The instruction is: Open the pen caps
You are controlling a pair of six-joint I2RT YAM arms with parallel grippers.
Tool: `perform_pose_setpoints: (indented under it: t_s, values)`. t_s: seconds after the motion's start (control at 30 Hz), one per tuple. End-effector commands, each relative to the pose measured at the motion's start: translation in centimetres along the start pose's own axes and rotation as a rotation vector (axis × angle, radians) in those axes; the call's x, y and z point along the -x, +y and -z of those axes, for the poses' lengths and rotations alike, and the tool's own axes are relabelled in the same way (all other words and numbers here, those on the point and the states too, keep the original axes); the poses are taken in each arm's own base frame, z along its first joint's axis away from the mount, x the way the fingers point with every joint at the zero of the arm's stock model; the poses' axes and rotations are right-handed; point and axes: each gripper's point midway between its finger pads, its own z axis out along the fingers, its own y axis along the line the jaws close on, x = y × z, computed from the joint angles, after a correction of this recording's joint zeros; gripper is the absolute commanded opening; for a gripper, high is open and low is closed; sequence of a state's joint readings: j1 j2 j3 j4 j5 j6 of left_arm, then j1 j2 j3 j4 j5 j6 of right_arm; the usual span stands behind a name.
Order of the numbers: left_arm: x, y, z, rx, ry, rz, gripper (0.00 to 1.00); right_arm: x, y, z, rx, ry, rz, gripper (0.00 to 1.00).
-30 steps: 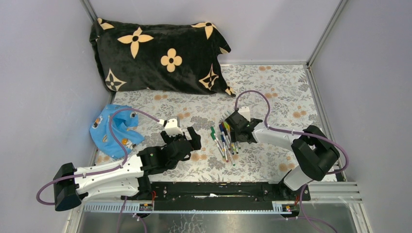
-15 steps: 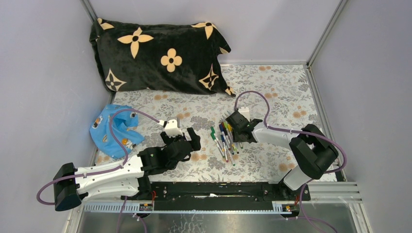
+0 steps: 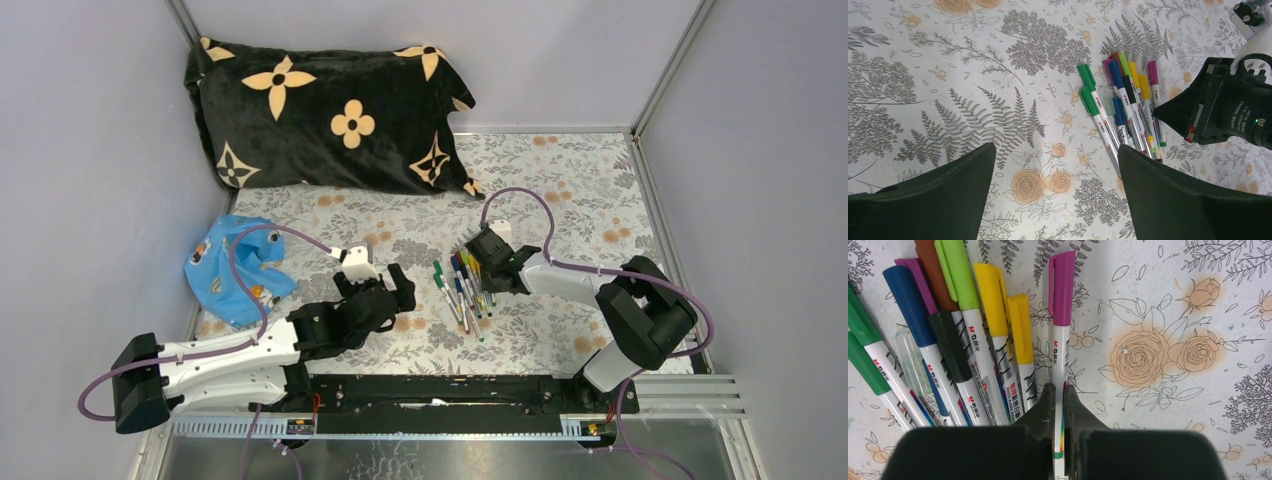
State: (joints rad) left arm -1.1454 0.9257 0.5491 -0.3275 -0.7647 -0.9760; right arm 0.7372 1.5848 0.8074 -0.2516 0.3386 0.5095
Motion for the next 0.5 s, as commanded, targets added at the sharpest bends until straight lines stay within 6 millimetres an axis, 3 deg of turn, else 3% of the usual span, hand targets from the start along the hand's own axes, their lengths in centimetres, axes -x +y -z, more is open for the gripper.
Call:
perform_pose_setpoints:
  t_s: [0.0,0.1,0.27,0.47]
  values:
    - [1.3,-2.9,-0.5,-0.082,0.010,0.099,0.98,-2.5,-1.2,0.8,-0.006,0.091,0.032,0.00]
    - [1.4,-4.9,-1.0,-0.173,0.101,0.162,0.98,-1.1,-0.9,2.5,0.032,0.041,0.032,0.00]
    - [3.3,-8.0,-1.6,-0.331,0.188,0.302,0.98,1.5,0.6,6.7,0.188,-0.057,0.029,0.00]
    - [3.8,-11.9,-2.1,-0.491,0.320,0.376,0.95,2.6,3.4,10.6,0.405,-0.101,0.021,0.00]
